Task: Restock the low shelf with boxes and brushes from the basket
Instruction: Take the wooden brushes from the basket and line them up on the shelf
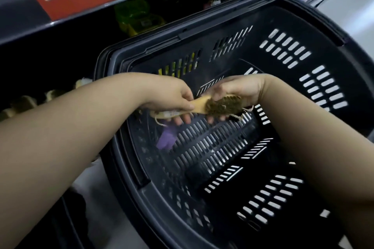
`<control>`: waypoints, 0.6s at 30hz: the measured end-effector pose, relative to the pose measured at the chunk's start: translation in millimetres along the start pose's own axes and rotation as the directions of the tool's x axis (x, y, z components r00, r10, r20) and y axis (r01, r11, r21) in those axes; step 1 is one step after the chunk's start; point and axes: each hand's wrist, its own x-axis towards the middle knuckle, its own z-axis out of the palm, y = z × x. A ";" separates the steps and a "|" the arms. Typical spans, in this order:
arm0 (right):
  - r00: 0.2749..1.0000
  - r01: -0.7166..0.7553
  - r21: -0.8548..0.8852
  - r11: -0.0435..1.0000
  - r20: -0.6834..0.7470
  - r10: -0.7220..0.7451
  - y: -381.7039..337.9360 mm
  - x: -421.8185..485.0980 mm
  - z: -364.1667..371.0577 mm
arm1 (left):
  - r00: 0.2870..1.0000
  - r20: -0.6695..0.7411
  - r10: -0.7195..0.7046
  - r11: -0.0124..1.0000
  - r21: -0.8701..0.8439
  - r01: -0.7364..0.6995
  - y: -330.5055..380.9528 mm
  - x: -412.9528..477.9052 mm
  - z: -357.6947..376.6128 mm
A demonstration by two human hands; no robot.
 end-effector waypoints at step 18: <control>0.491 -0.833 -0.402 0.380 -0.853 0.174 154.5 73.8 -58.0 | 0.966 -0.249 -0.065 0.998 -0.021 0.061 -6.2 12.3 2.9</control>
